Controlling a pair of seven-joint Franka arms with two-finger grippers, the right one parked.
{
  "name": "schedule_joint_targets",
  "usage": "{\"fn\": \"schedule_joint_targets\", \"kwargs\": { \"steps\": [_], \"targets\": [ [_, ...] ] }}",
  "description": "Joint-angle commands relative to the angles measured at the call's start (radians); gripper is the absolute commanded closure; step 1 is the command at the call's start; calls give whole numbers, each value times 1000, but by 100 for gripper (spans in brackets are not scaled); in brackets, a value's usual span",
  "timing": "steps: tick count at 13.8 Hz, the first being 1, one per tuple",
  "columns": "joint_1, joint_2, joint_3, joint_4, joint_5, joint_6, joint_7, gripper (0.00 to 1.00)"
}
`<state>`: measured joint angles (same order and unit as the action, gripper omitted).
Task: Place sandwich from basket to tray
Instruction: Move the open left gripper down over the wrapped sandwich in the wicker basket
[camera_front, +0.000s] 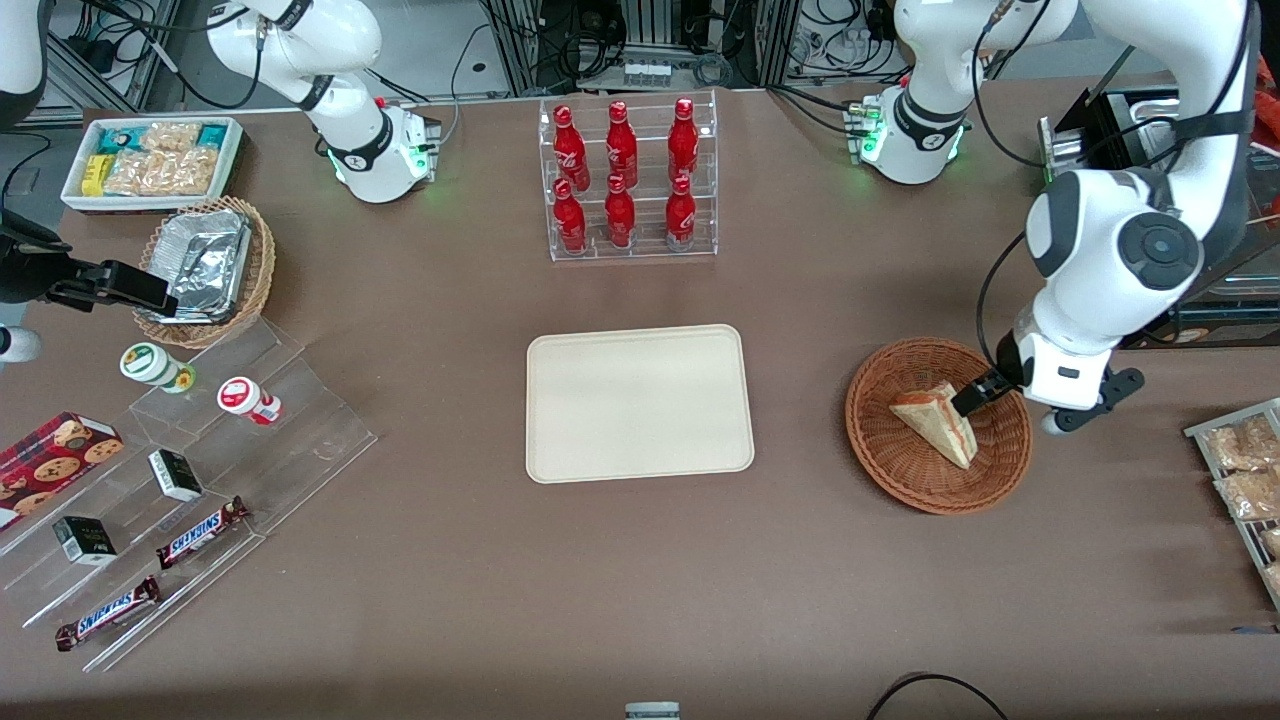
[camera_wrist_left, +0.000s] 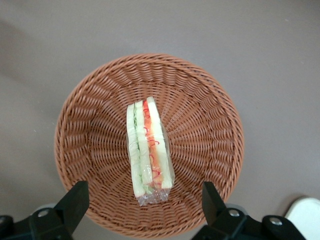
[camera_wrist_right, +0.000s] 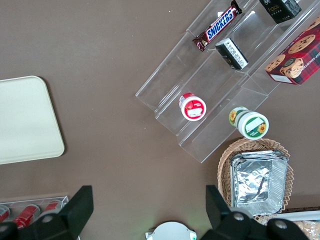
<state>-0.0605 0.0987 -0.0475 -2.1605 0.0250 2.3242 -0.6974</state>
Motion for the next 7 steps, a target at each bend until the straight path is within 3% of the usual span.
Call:
{"fn": "schedule_joint_targets", "kwargs": {
  "steps": [1, 7],
  "targets": [
    [-8, -21, 2, -55, 6, 46, -67, 0],
    [-13, 68, -3, -67, 1, 135, -131, 0]
  ]
}}
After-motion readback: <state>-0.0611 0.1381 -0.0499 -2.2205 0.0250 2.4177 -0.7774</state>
